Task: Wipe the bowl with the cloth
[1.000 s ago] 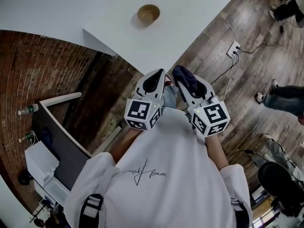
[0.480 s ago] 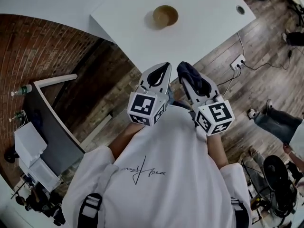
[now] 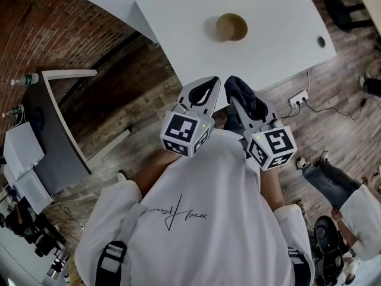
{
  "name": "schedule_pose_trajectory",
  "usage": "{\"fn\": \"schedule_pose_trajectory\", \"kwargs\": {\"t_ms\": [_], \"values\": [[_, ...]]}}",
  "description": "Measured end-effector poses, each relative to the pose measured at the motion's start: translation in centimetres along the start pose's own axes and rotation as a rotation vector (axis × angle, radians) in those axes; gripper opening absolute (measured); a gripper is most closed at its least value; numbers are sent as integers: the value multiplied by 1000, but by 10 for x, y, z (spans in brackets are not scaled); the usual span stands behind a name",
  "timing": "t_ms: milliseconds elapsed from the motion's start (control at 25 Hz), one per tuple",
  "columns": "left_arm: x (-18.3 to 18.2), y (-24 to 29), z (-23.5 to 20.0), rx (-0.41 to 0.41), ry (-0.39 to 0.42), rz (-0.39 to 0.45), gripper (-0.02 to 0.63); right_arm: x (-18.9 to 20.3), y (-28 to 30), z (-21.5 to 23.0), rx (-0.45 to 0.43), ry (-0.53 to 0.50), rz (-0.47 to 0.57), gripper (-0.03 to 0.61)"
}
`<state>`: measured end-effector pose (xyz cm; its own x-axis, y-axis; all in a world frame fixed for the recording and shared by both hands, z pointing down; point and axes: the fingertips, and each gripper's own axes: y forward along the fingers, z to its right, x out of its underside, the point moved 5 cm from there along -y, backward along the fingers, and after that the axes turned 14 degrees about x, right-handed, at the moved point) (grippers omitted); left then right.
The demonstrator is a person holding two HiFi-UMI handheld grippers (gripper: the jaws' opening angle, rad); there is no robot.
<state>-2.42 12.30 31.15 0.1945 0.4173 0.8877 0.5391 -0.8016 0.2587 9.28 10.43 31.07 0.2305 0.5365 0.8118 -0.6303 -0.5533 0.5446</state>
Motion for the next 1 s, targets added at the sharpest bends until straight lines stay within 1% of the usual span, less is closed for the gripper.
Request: {"fn": "schedule_pose_trajectory", "kwargs": {"t_ms": [160, 320, 520, 760, 1000], "values": [[-11, 3, -11, -59, -25, 37, -7, -13, 17, 11, -16, -39, 10, 121], [-20, 12, -26, -150, -37, 73, -7, -26, 35, 27, -54, -69, 9, 121], [-18, 26, -44, -241, -73, 62, -8, -39, 58, 42, -118, -115, -19, 121], [-18, 55, -47, -321, -126, 67, -11, -48, 77, 72, -204, -151, -68, 121], [-17, 81, -53, -402, -180, 63, -11, -62, 97, 102, -270, -185, -105, 121]]}}
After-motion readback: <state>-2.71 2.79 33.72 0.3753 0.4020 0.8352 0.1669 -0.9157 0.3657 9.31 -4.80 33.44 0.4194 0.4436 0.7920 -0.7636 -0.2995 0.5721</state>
